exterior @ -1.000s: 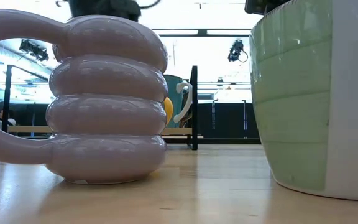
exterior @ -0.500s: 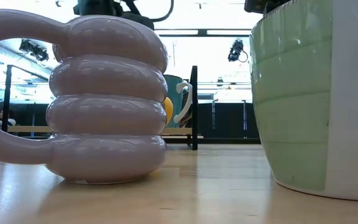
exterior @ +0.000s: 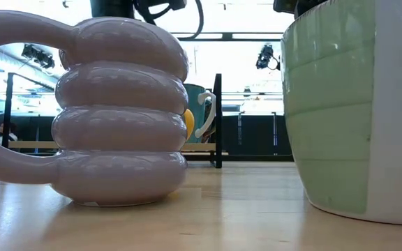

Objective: Place coffee mugs
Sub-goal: Put the yellow mug on the shelf

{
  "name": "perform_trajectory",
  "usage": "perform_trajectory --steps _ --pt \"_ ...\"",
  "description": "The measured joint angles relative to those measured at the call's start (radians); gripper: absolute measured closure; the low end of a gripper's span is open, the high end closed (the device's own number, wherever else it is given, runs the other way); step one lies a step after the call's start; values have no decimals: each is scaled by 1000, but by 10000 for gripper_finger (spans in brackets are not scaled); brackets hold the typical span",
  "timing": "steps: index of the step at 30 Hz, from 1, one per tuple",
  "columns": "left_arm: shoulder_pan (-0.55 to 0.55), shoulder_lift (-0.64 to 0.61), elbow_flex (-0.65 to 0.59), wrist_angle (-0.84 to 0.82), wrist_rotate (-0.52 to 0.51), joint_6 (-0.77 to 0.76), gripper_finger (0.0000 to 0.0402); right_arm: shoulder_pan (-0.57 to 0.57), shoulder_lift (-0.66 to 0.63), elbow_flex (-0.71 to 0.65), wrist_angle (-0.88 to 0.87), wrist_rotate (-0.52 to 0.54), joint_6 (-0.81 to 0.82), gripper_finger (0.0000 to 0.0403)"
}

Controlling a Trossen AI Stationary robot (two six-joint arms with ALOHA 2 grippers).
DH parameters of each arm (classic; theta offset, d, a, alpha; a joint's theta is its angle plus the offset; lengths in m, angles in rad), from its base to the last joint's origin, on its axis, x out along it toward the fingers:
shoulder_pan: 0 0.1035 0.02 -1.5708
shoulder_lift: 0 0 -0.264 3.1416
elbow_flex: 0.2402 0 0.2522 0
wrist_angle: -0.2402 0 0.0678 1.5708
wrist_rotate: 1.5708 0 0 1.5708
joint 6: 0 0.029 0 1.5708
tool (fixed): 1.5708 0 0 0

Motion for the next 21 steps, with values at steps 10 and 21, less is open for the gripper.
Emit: perform_trajectory --steps 10,21 --pt "2 1 -1 -3 -3 22 285 0 0 0 -1 0 0 263" --pt "3 -2 2 3 -2 48 371 0 0 0 -1 0 0 263"
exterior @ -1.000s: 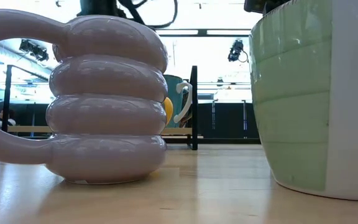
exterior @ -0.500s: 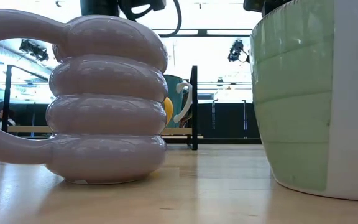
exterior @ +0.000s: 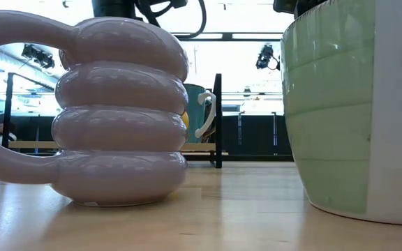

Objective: Place coffee mugs
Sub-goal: Put the yellow mug on the shelf

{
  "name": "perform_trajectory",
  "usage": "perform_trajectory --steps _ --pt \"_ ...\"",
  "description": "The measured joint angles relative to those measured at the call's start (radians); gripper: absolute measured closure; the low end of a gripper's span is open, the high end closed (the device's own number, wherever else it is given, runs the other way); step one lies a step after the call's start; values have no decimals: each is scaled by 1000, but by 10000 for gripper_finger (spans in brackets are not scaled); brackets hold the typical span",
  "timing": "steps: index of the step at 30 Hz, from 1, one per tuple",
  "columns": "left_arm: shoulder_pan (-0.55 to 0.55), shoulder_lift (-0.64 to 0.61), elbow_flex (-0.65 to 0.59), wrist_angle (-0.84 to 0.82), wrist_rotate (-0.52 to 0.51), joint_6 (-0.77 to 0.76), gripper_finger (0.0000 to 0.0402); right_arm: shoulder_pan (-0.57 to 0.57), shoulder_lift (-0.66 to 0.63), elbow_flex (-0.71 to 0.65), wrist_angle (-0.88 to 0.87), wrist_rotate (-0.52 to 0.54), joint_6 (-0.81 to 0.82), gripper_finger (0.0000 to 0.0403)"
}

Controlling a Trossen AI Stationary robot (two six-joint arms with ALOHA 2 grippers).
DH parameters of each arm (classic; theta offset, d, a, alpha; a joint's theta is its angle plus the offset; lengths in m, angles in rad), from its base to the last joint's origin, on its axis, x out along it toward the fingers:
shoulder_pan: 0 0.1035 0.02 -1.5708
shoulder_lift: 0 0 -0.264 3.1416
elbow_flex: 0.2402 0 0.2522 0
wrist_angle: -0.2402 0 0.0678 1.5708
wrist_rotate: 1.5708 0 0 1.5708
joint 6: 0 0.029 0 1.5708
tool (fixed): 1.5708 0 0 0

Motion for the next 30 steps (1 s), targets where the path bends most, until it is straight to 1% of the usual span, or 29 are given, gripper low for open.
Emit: perform_trajectory --steps 6,11,22,30 --pt "12 -35 -5 -32 4 33 363 0 0 0 0 0 0 263" --pt "48 -104 -6 -46 7 95 372 0 0 0 9 0 0 263" --pt "196 -281 -5 -61 187 307 370 0 0 0 8 0 3 263" --pt "364 -397 -4 -120 257 459 370 0 0 0 18 0 4 263"
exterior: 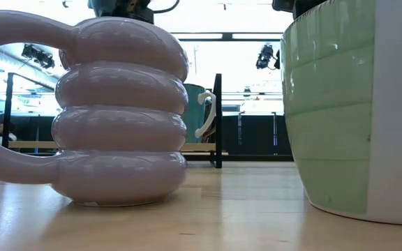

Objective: Place coffee mugs
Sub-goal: Put the yellow mug on the shelf

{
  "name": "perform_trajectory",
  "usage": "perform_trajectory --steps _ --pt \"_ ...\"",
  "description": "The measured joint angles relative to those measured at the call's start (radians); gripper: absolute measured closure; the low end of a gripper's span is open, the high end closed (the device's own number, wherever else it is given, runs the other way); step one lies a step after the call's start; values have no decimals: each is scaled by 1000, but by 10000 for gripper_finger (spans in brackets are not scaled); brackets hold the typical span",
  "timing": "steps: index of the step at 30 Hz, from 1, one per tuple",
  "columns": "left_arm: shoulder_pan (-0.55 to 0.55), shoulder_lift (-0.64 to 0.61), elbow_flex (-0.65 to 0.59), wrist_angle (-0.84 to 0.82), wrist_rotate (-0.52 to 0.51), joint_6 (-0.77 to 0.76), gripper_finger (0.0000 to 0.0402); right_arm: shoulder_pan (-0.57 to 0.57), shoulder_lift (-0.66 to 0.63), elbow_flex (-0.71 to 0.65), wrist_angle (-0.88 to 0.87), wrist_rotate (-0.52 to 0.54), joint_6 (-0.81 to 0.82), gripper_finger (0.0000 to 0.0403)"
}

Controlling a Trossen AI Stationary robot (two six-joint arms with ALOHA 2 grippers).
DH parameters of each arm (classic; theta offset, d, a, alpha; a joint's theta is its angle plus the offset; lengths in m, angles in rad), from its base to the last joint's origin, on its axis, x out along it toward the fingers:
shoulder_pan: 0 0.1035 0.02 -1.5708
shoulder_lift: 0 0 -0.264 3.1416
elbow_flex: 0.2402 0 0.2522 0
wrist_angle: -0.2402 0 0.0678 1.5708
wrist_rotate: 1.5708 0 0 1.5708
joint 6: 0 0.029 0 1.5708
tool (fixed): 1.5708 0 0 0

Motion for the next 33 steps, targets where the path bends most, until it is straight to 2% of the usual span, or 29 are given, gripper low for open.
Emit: perform_trajectory --steps 6,15,21,27,33 --pt "142 -43 1 -37 17 113 370 0 0 0 5 0 0 263" --pt "376 -30 1 -25 17 274 370 0 0 0 12 0 -2 263" --pt "510 -32 1 40 14 303 370 0 0 0 12 0 -2 263" --pt "582 11 2 121 20 346 370 0 0 0 15 0 -2 263" --pt "594 116 2 168 25 355 370 0 0 0 26 0 -2 263"
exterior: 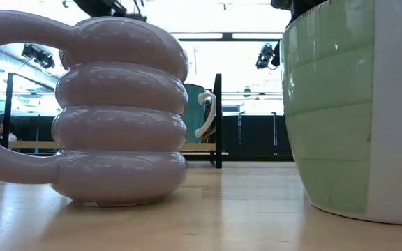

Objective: Place coffee mugs
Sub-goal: Put the yellow mug on the shelf

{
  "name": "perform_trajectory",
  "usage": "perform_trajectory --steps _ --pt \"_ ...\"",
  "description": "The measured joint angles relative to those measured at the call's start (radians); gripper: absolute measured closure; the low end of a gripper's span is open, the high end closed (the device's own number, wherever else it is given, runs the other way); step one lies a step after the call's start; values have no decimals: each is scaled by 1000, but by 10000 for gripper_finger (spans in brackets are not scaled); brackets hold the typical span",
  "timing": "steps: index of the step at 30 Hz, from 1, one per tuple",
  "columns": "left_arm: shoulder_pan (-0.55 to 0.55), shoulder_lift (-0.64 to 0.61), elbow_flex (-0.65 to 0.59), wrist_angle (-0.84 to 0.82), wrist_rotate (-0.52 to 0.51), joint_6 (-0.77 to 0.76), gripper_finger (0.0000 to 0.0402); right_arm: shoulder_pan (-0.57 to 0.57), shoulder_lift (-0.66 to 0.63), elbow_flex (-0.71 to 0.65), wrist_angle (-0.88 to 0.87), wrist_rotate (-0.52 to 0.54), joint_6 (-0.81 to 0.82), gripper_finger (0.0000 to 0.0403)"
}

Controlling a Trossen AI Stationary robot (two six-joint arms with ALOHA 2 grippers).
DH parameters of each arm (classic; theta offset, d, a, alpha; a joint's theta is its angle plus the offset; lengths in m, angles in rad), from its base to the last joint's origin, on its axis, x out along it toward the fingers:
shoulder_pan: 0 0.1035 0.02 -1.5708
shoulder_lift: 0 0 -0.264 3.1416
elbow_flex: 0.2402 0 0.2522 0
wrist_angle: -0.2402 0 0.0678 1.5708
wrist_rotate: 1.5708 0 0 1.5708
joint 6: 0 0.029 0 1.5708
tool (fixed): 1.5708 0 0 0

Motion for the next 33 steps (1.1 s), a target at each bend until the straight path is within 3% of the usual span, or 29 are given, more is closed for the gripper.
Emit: perform_trajectory --steps 12,22,33 --pt "0 156 0 50 2 -14 370 0 0 0 1 0 0 263" --pt "-9 162 0 69 5 -105 370 0 0 0 2 0 -1 263" --pt "-35 162 0 78 3 -108 364 0 0 0 1 0 -1 263"
